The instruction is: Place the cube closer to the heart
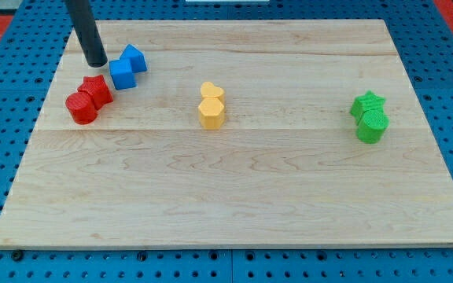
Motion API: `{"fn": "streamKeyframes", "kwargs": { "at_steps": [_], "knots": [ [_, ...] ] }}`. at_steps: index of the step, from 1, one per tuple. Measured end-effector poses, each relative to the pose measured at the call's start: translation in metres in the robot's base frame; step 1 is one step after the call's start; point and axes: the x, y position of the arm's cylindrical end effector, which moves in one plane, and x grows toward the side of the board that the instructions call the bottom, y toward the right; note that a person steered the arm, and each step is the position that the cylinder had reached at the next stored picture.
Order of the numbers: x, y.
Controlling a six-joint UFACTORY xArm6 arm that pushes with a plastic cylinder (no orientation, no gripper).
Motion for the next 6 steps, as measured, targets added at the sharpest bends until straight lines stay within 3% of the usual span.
{"fn": "streamKeyframes", "kwargs": {
  "at_steps": [2,3,6],
  "knots": [
    [0.024,0.045],
    [0.024,0.088],
    [0.006,0.135]
  ]
}}
